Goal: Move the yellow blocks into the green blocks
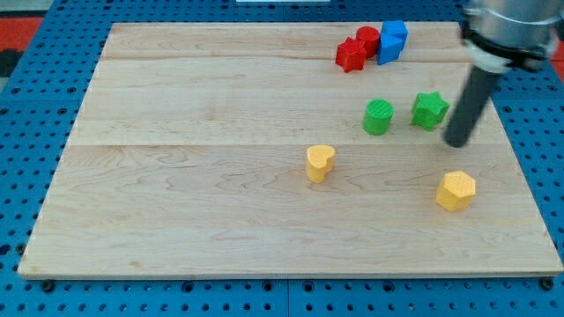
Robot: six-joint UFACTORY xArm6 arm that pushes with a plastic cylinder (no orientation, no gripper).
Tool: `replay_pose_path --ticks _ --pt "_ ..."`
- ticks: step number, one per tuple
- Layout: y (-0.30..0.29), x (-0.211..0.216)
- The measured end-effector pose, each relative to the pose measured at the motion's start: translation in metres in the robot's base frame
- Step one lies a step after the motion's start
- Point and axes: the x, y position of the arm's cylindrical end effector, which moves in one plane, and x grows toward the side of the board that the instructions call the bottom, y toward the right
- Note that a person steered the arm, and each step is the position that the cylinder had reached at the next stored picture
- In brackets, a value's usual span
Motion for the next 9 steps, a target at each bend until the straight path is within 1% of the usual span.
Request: replay_pose_path --ticks 1,2,3,4,5,6,8,9 --pt "0.068 -0.012" --pt "0.045 -0.044" --pt "-0.029 -0.06" --pt "-0.01 -0.031" --pt "-0.026 0.036" --pt "-0.128 0.042" --pt "-0.265 0.078" --pt "-0.251 0.063"
